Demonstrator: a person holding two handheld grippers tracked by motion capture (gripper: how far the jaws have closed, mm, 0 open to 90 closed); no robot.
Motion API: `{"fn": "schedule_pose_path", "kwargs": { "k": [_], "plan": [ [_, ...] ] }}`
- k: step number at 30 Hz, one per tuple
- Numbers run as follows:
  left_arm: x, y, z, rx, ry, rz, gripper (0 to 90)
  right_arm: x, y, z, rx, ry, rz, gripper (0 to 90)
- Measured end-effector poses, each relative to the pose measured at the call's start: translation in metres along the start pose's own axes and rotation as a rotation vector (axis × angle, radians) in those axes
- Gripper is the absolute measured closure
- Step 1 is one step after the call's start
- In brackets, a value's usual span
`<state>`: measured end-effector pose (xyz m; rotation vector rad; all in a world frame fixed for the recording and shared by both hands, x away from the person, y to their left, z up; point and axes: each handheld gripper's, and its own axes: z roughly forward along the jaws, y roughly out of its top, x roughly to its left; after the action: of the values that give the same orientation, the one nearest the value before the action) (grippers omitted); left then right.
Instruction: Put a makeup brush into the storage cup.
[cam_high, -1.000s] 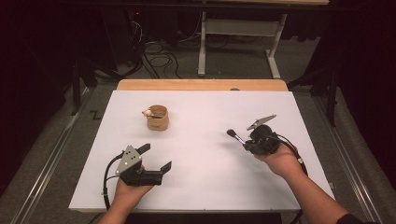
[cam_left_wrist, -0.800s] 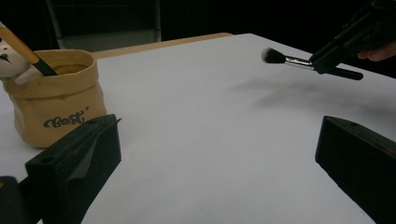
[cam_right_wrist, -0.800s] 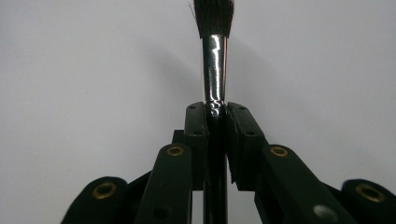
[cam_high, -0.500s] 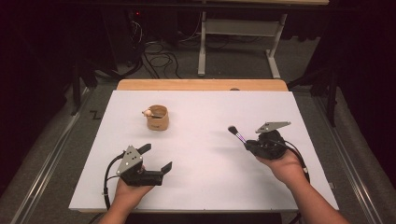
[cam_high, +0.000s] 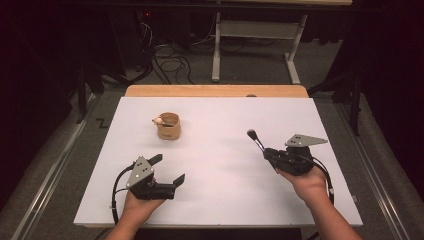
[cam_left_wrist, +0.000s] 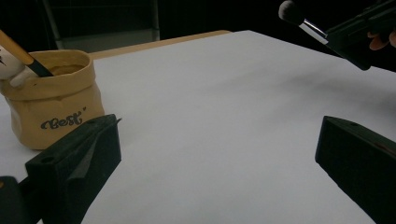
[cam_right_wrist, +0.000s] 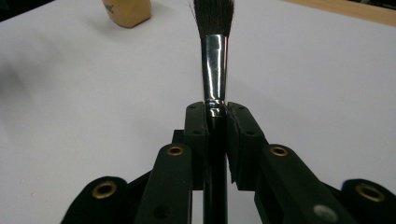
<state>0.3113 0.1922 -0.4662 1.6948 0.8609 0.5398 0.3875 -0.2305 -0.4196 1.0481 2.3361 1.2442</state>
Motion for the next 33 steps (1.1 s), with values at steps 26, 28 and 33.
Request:
{"fn": "schedule_pose_path", "kwargs": {
  "k": [26,28,33],
  "plan": [
    [-0.004,-0.001,0.004,0.005,0.012,-0.001,0.3,0.002,-0.033,-0.021,-0.303,0.075,0.045,80.7],
    [-0.006,-0.001,0.005,0.010,0.008,0.002,0.2,0.002,-0.033,-0.022,-0.317,0.073,0.044,80.8],
    [-0.006,-0.001,0.006,0.024,-0.006,0.005,0.3,0.003,-0.032,-0.023,-0.325,0.090,0.045,80.8]
  ]
}}
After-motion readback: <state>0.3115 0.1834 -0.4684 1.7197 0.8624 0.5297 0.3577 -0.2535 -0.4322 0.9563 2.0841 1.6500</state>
